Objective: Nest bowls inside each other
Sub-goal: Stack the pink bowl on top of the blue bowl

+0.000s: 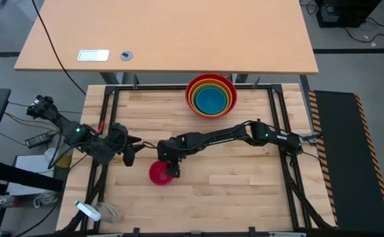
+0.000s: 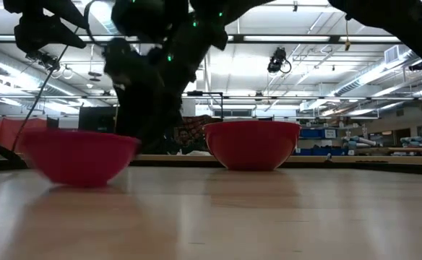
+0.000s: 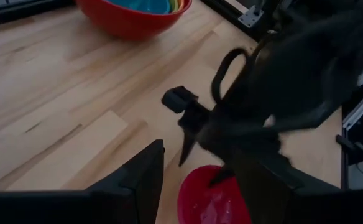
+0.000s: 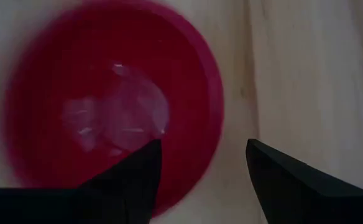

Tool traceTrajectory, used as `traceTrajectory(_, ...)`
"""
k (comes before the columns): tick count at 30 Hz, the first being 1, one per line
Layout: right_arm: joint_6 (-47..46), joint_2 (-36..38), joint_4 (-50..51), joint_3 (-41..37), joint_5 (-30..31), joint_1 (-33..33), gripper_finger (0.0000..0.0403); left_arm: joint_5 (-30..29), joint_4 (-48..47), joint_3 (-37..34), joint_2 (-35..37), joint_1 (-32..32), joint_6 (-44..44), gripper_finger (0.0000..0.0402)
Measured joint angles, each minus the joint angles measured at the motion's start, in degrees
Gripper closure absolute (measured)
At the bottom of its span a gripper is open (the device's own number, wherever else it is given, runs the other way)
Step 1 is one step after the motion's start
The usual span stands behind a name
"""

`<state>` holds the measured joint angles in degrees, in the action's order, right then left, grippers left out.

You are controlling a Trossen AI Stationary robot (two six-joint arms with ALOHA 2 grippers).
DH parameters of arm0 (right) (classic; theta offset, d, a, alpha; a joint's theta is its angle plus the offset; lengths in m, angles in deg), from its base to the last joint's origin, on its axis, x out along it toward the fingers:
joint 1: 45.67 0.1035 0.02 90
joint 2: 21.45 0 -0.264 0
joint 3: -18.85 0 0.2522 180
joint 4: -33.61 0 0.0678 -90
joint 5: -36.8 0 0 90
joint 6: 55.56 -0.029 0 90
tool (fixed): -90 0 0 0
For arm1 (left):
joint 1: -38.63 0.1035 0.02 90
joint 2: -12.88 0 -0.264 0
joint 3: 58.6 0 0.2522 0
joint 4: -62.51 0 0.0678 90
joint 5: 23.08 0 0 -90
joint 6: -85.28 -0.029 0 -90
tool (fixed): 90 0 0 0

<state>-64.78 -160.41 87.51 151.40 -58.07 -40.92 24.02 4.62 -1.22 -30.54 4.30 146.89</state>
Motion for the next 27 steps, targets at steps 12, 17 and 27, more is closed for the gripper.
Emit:
traceTrajectory(12,3.8,-1.4,1.1,-0.2,5.2,0.1,0.0242,1.4,8.9,0.0,0.4,0.3,-8.1,0.021)
traceTrajectory(17,4.3,-1.3,1.5,-0.2,5.1,0.1,0.0334,1.5,10.4,0.0,0.4,1.6,-9.8,0.021)
traceTrajectory(27,3.0,-0.5,1.9,-0.1,1.9,-0.7,0.0377,1.5,16.1,0.0,0.4,4.3,-16.2,0.021)
